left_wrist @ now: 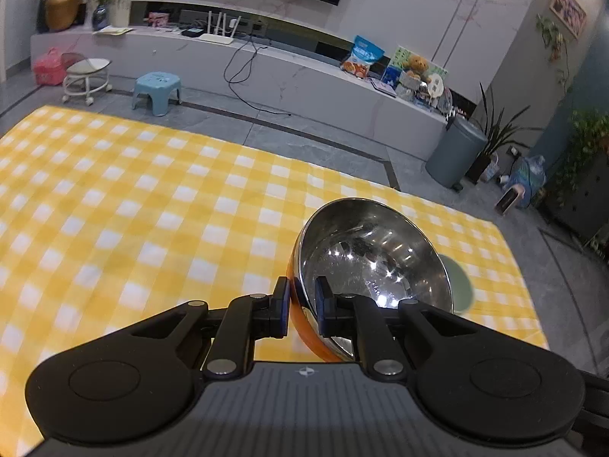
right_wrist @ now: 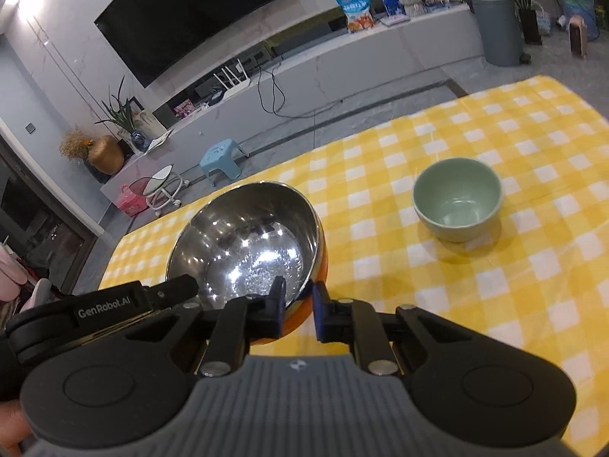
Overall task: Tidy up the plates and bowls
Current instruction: 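Carry the orange bowl into the blue bowl and open both grippers, then move both grippers to the rim of the pale green bowl, then close both grippers on the green bowl rim and lift it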
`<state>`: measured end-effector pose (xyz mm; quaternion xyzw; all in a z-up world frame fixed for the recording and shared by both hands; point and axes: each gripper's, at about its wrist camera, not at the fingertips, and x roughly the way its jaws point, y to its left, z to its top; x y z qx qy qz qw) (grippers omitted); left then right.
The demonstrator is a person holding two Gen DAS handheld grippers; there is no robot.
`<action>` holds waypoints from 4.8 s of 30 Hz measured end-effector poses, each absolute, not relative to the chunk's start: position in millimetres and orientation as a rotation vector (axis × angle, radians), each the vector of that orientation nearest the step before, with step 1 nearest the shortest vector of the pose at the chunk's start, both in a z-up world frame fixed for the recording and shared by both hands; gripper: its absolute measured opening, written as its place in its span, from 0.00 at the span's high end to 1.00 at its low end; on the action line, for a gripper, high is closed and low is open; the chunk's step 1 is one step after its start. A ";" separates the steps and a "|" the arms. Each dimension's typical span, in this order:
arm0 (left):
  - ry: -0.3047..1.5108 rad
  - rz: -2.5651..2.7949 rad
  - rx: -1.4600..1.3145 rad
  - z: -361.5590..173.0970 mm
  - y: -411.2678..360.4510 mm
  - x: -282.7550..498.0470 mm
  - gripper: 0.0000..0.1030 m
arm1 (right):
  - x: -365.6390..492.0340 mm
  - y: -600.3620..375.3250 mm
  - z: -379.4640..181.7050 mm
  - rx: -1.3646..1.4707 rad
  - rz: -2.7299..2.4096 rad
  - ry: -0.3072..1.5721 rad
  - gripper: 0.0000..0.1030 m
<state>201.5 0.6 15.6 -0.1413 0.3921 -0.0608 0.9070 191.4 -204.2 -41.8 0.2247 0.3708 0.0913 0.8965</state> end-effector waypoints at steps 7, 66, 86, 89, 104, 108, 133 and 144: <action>0.813 -0.125 -0.417 22.1 17.1 151.8 0.86 | 128.1 -202.4 -19.9 0.453 0.179 0.733 0.88; 0.920 -0.168 -0.415 -37.7 -7.4 96.7 0.64 | 53.1 -225.1 -75.3 0.502 0.028 0.785 0.74; 0.914 -0.401 -0.310 -4.4 -40.4 160.7 0.55 | 120.9 -269.6 -67.9 0.419 -0.072 0.716 0.68; 0.931 -0.429 -0.341 -6.8 -48.8 179.7 0.53 | 142.4 -280.1 -76.4 0.427 -0.104 0.706 0.68; 0.974 -0.475 -0.225 -27.8 -108.9 276.4 0.53 | 230.1 -323.5 -114.0 0.585 -0.124 0.694 0.67; 1.033 -0.478 -0.203 -45.2 -123.0 304.1 0.53 | 241.6 -327.5 -126.5 0.596 -0.122 0.716 0.68; 1.117 -0.458 -0.044 -88.1 -173.6 371.5 0.73 | 276.3 -349.4 -149.0 0.626 -0.121 0.700 0.78; 1.075 -0.462 0.112 -89.5 -198.4 363.3 0.90 | 275.2 -351.8 -157.3 0.618 -0.155 0.745 0.94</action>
